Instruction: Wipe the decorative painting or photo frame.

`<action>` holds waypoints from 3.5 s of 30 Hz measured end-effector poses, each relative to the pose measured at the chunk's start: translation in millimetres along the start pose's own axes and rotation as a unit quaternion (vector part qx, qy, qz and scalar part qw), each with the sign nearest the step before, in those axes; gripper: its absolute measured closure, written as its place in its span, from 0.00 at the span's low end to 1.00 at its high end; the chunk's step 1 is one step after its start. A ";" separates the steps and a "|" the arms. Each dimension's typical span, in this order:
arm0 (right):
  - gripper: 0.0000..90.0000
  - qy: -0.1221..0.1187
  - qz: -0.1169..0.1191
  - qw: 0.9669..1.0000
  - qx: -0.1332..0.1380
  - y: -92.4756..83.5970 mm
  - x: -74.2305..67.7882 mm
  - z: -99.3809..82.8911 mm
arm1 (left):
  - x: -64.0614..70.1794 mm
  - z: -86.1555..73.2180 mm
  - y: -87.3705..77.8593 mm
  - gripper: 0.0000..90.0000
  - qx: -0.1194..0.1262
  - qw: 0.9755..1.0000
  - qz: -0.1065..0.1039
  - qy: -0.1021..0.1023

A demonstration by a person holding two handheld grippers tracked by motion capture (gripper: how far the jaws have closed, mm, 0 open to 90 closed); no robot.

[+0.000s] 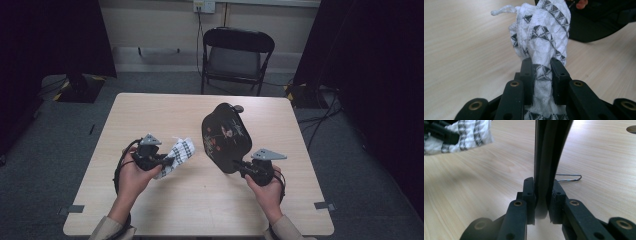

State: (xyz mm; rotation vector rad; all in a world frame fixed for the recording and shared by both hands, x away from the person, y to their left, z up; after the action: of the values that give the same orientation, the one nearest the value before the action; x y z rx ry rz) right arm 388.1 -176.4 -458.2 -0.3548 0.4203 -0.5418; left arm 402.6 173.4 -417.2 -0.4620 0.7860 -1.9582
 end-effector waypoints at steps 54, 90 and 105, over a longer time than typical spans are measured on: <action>0.88 0.004 -0.003 1.000 -0.012 1.8 -1.2 3.0 | 31.3 28.9 91.6 0.83 -0.040 0.999 0.003 0.011; 0.88 0.006 -0.004 1.000 -0.014 2.0 -1.1 3.6 | -13.2 63.3 23.9 0.83 0.020 0.998 0.042 -0.036; 0.88 0.004 -0.005 1.000 -0.015 2.6 -1.9 3.6 | 12.1 106.6 22.8 0.83 0.049 0.998 0.041 0.003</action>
State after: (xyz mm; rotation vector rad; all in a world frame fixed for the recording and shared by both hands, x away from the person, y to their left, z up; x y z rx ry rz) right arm 389.4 -172.5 -455.7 -0.3833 0.4351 -0.5474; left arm 475.6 119.1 -355.9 -0.3606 0.6973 -1.9129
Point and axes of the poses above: each handheld gripper's, and its own axes: y roughly forward along the jaws, z roughly out of its top, x roughly to its right, the point moved 1 cm from there along y, roughly forward along the jaws, and after that the axes turned 14 degrees about z, right-handed, at the moved point
